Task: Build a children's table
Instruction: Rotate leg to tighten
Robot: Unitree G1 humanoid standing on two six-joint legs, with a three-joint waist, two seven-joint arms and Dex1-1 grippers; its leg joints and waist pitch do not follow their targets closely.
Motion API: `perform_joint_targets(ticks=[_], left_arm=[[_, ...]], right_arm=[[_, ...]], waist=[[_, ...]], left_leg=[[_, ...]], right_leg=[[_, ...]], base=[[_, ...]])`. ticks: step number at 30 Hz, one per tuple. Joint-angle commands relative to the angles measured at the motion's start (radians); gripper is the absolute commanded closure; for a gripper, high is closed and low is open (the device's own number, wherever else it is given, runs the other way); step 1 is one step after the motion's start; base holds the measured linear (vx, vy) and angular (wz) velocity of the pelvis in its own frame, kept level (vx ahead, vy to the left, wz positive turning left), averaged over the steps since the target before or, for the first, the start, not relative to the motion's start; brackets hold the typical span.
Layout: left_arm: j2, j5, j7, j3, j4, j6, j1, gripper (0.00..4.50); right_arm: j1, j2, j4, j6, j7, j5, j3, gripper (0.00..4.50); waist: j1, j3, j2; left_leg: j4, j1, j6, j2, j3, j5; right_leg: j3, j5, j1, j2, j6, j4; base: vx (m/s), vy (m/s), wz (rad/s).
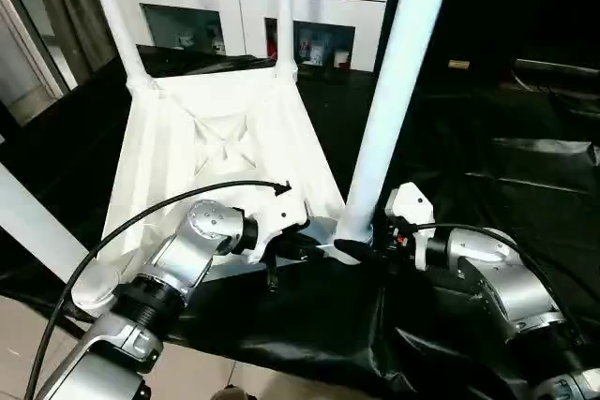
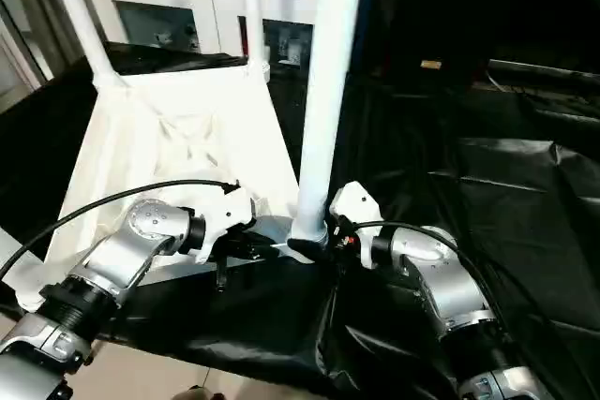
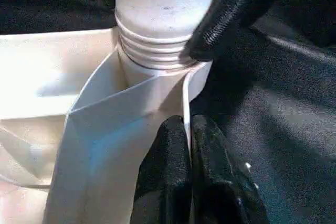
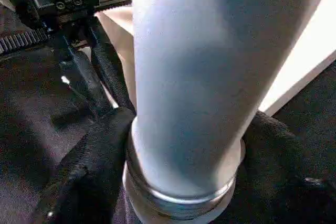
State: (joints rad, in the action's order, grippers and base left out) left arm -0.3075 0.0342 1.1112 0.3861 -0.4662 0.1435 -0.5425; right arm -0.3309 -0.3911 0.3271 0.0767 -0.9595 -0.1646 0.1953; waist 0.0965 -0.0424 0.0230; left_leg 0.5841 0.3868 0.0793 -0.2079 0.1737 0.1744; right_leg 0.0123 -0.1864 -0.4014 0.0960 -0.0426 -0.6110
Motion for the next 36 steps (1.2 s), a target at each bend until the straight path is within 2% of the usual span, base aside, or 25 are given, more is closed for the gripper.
perform_joint_targets(ticks=[1,4,6,9,10,12,13,14,15,16,17,18,19,20,21,22,24,26,27,29,31,32,33,34,36], left_arm=[[0.026,-0.041,0.013,-0.004,-0.033,-0.040,0.005,4.50],[0.024,-0.029,0.010,-0.004,-0.049,-0.036,0.003,4.50],[0.050,-0.005,-0.040,-0.007,-0.090,-0.014,-0.015,4.50],[0.079,0.006,-0.084,-0.011,-0.126,-0.007,-0.032,4.50],[0.086,0.011,-0.098,-0.011,-0.136,-0.006,-0.038,4.50],[0.096,0.019,-0.117,-0.010,-0.150,-0.004,-0.046,4.50],[0.166,0.054,-0.233,-0.008,-0.243,0.002,-0.097,4.50],[0.196,0.067,-0.283,-0.010,-0.282,0.003,-0.119,4.50],[0.207,0.070,-0.301,-0.011,-0.296,0.004,-0.127,4.50],[0.225,0.076,-0.330,-0.013,-0.318,0.006,-0.140,4.50],[0.260,0.086,-0.380,-0.015,-0.366,0.002,-0.166,4.50],[0.270,0.089,-0.393,-0.016,-0.379,0.000,-0.173,4.50],[0.285,0.096,-0.410,-0.015,-0.408,-0.009,-0.186,4.50],[0.289,0.098,-0.414,-0.014,-0.416,-0.012,-0.189,4.50],[0.292,0.102,-0.417,-0.013,-0.425,-0.021,-0.193,4.50],[0.295,0.105,-0.419,-0.013,-0.431,-0.027,-0.196,4.50],[0.299,0.109,-0.415,-0.017,-0.446,-0.041,-0.201,4.50],[0.296,0.110,-0.398,-0.018,-0.454,-0.057,-0.203,4.50],[0.284,0.111,-0.364,-0.017,-0.456,-0.086,-0.200,4.50],[0.272,0.103,-0.323,-0.020,-0.460,-0.109,-0.199,4.50],[0.238,0.081,-0.221,-0.013,-0.424,-0.161,-0.176,4.50],[0.230,0.076,-0.200,-0.012,-0.415,-0.161,-0.170,4.50],[0.193,0.062,-0.124,-0.002,-0.373,-0.177,-0.146,4.50],[0.193,0.062,-0.124,-0.002,-0.373,-0.177,-0.146,4.50],[0.154,0.048,-0.054,0.005,-0.330,-0.175,-0.125,4.50]], right_arm=[[-0.009,0.014,0.008,-0.015,-0.013,-0.016,-0.003,1.67],[-0.008,0.029,0.021,-0.014,0.017,-0.023,-0.025,1.71],[-0.003,0.057,0.064,-0.007,0.124,0.012,-0.040,1.74],[0.006,0.078,0.086,-0.003,0.187,0.035,-0.043,1.75],[0.009,0.085,0.088,0.000,0.199,0.036,-0.045,1.76],[0.012,0.095,0.091,0.004,0.212,0.035,-0.049,1.76],[0.019,0.171,0.102,0.051,0.361,0.051,-0.071,1.76],[0.018,0.202,0.109,0.070,0.422,0.061,-0.080,1.76],[0.018,0.212,0.110,0.075,0.443,0.066,-0.081,1.76],[0.017,0.228,0.112,0.082,0.476,0.075,-0.082,1.76],[0.015,0.257,0.107,0.085,0.515,0.099,-0.065,1.77],[0.015,0.265,0.105,0.085,0.525,0.105,-0.060,1.77],[0.014,0.268,0.099,0.069,0.532,0.128,-0.033,1.77],[0.014,0.268,0.097,0.063,0.533,0.135,-0.024,1.77],[0.013,0.262,0.094,0.046,0.524,0.143,-0.014,1.77],[0.013,0.260,0.093,0.036,0.521,0.146,-0.009,1.77],[0.016,0.260,0.088,0.024,0.510,0.134,-0.025,1.77],[0.018,0.257,0.084,0.014,0.498,0.125,-0.039,1.21],[0.022,0.250,0.074,0.013,0.467,0.092,-0.065,1.07],[0.026,0.237,0.054,0.022,0.417,0.053,-0.083,1.07],[0.036,0.181,0.018,0.028,0.313,0.031,-0.072,0.69],[0.039,0.168,0.009,0.031,0.290,0.027,-0.068,0.69],[0.050,0.118,-0.024,0.038,0.209,0.012,-0.056,0.64],[0.050,0.118,-0.024,0.038,0.209,0.012,-0.056,0.64],[0.060,0.067,-0.058,0.045,0.132,-0.012,-0.052,0.64]], waist=[[-0.006,0.051,-0.030],[-0.007,0.051,-0.029],[-0.011,0.048,-0.026],[-0.018,0.045,-0.029],[-0.018,0.045,-0.025],[-0.022,0.044,-0.027],[-0.024,0.043,-0.025],[-0.022,0.042,-0.020],[-0.029,0.042,-0.025],[-0.031,0.044,-0.021],[-0.030,0.045,-0.018],[-0.033,0.045,-0.017],[-0.033,0.043,-0.013],[-0.038,0.040,-0.018],[-0.043,0.039,-0.008],[-0.047,0.041,-0.014],[-0.054,0.044,-0.013],[-0.055,0.046,-0.013],[-0.054,0.049,-0.015],[-0.052,0.048,-0.020],[-0.046,0.050,-0.023],[-0.046,0.050,-0.023],[-0.039,0.050,-0.025],[-0.037,0.048,-0.023],[-0.038,0.045,-0.030]], left_leg=[[-0.075,-0.014,-0.019,-0.007,0.007,0.285],[-0.076,-0.014,-0.015,-0.006,0.006,0.295],[-0.077,-0.016,-0.006,-0.005,0.006,0.317],[-0.080,-0.018,0.011,-0.002,0.000,0.354],[-0.081,-0.018,0.013,-0.003,0.000,0.360],[-0.081,-0.021,0.013,-0.002,-0.002,0.383],[-0.082,-0.021,0.011,0.000,-0.001,0.390],[-0.079,-0.038,0.024,0.000,0.000,0.418],[-0.084,-0.035,0.032,0.003,-0.007,0.440],[-0.090,-0.024,0.032,0.003,-0.010,0.429],[-0.097,-0.022,0.030,0.000,-0.012,0.412],[-0.096,-0.027,0.028,0.001,-0.009,0.420],[-0.093,-0.039,0.028,0.003,-0.009,0.458],[-0.088,-0.049,0.022,0.006,-0.009,0.503],[-0.092,-0.051,0.018,0.006,-0.014,0.537],[-0.093,-0.048,0.013,0.008,-0.014,0.540],[-0.102,-0.045,-0.009,0.005,-0.019,0.531],[-0.106,-0.040,-0.018,0.004,-0.018,0.526],[-0.110,-0.035,-0.030,0.001,-0.018,0.512],[-0.110,-0.032,-0.045,0.000,-0.015,0.491],[-0.111,-0.026,-0.057,-0.002,-0.014,0.456],[-0.111,-0.026,-0.057,-0.002,-0.014,0.456],[-0.111,-0.023,-0.069,-0.006,-0.009,0.417],[-0.112,-0.024,-0.072,-0.007,-0.008,0.415],[-0.108,-0.023,-0.063,-0.005,-0.004,0.434]], right_leg=[[-0.012,-0.410,0.022,0.025,0.149,0.096],[-0.011,-0.430,0.022,0.027,0.144,0.097],[-0.010,-0.472,0.017,0.026,0.135,0.103],[-0.006,-0.575,0.015,0.029,0.099,0.115],[-0.007,-0.583,0.013,0.028,0.096,0.116],[-0.005,-0.606,0.010,0.028,0.088,0.121],[-0.005,-0.610,0.005,0.026,0.087,0.125],[-0.004,-0.624,-0.007,0.024,0.090,0.134],[0.005,-0.637,0.005,0.025,0.086,0.135],[0.007,-0.629,0.016,0.026,0.081,0.131],[0.007,-0.593,0.019,0.028,0.080,0.130],[0.007,-0.587,0.014,0.025,0.082,0.136],[0.009,-0.606,0.006,0.026,0.084,0.145],[0.016,-0.646,0.000,0.024,0.076,0.159],[0.024,-0.657,0.005,0.024,0.071,0.163],[0.027,-0.654,0.009,0.023,0.065,0.167],[0.033,-0.617,0.021,0.032,0.074,0.167],[0.038,-0.592,0.027,0.034,0.081,0.167],[0.040,-0.558,0.031,0.042,0.092,0.164],[0.036,-0.543,0.030,0.046,0.105,0.164],[0.032,-0.526,0.036,0.050,0.115,0.158],[0.032,-0.526,0.036,0.050,0.115,0.158],[0.027,-0.487,0.039,0.052,0.130,0.153],[0.024,-0.483,0.036,0.053,0.137,0.153],[0.022,-0.527,0.028,0.051,0.135,0.151]], base=[[0.000,0.000,0.00],[0.000,0.000,0.00],[0.000,0.000,0.00],[0.000,0.000,0.00],[0.000,0.000,0.00],[0.000,0.000,0.00],[0.000,0.000,0.00],[0.000,0.000,0.00],[0.000,0.000,0.00],[0.000,0.000,0.00],[0.000,0.000,0.00],[0.000,0.000,0.00],[0.000,0.000,0.00],[0.000,0.000,0.00],[0.000,0.000,0.00],[0.000,0.000,0.00],[-0.003,0.026,0.00],[-0.005,0.052,0.00],[0.000,0.000,0.00],[0.000,0.000,0.00],[0.000,0.000,0.00],[0.000,0.000,0.00],[0.000,0.000,0.00],[0.000,0.000,0.00],[0.000,0.000,0.00]])
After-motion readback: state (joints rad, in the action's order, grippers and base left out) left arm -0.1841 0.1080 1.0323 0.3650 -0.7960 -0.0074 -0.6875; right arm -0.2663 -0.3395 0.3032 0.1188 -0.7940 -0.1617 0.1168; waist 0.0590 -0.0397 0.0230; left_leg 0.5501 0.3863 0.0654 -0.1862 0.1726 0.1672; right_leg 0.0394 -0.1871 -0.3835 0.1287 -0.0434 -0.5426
